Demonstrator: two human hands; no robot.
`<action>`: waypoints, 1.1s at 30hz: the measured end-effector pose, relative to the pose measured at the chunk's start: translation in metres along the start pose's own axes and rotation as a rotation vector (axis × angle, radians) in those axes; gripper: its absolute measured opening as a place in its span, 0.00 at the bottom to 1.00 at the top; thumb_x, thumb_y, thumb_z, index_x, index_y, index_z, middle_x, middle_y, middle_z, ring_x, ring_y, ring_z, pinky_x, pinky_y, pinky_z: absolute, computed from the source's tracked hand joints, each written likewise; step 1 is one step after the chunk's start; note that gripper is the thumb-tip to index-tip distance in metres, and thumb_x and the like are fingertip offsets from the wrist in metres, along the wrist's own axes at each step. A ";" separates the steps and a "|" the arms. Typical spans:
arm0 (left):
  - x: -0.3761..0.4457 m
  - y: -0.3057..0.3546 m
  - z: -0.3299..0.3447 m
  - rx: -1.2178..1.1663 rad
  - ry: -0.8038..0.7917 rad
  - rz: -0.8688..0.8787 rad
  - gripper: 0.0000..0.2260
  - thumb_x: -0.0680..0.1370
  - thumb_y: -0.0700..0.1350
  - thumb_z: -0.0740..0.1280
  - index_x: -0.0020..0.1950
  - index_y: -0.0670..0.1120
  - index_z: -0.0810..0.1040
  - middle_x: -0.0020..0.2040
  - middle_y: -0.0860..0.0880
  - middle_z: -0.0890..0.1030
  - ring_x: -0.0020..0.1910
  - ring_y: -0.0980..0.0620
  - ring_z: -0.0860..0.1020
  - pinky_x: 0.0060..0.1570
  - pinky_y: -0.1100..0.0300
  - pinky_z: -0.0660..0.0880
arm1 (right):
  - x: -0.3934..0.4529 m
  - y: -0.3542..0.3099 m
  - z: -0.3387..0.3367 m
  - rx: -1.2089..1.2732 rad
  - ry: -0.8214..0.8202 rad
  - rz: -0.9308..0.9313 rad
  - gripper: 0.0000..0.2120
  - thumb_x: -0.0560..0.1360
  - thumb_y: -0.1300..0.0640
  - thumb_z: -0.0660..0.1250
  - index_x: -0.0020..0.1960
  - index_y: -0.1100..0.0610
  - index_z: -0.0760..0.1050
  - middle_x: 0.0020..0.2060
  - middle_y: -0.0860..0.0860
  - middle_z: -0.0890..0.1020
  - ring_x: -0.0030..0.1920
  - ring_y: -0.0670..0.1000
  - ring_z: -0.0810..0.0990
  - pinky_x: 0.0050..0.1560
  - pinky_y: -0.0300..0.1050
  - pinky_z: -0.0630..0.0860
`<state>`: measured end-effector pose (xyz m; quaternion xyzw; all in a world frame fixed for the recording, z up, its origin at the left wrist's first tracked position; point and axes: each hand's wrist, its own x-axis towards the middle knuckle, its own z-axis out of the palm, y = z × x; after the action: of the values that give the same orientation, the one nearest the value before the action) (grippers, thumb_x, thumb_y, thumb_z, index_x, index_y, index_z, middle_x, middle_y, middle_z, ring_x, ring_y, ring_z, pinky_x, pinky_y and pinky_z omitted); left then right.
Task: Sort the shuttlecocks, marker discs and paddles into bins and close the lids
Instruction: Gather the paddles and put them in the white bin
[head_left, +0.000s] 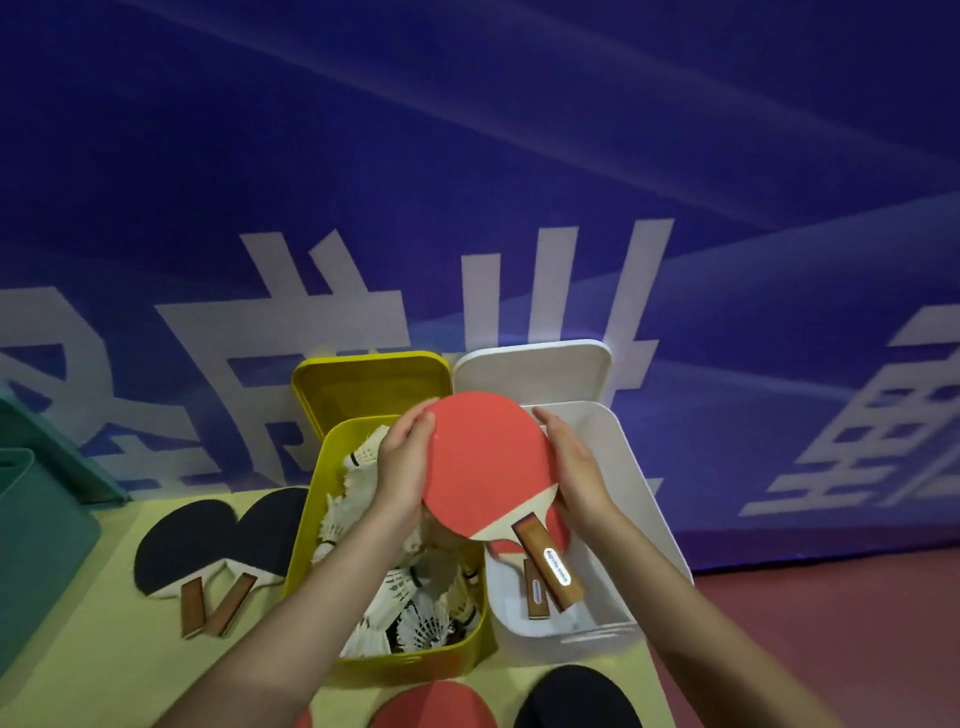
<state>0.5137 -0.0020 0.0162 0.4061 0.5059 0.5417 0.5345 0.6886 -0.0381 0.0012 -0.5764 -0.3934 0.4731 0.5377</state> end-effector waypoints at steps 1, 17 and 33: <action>-0.001 0.000 0.003 0.028 -0.018 0.023 0.08 0.80 0.46 0.62 0.55 0.56 0.79 0.55 0.51 0.81 0.55 0.50 0.79 0.51 0.54 0.76 | -0.006 0.000 -0.003 -0.012 0.025 -0.031 0.18 0.81 0.42 0.55 0.66 0.44 0.73 0.64 0.44 0.75 0.63 0.46 0.74 0.65 0.47 0.71; 0.031 -0.039 -0.140 1.044 0.035 0.164 0.19 0.80 0.45 0.60 0.72 0.49 0.67 0.68 0.42 0.70 0.67 0.40 0.66 0.63 0.44 0.68 | 0.010 0.065 -0.048 -0.013 0.639 0.185 0.18 0.77 0.62 0.62 0.67 0.57 0.69 0.57 0.55 0.76 0.55 0.56 0.75 0.58 0.51 0.72; 0.027 -0.096 -0.184 0.620 0.083 -0.018 0.15 0.83 0.50 0.56 0.69 0.55 0.71 0.64 0.54 0.76 0.63 0.56 0.73 0.64 0.53 0.70 | 0.103 0.170 -0.038 -0.372 0.292 0.263 0.18 0.78 0.61 0.63 0.67 0.56 0.69 0.61 0.59 0.76 0.59 0.61 0.75 0.59 0.52 0.72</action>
<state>0.3469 -0.0045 -0.1102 0.5228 0.6719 0.3732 0.3687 0.7414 0.0324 -0.1810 -0.7736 -0.3137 0.3704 0.4075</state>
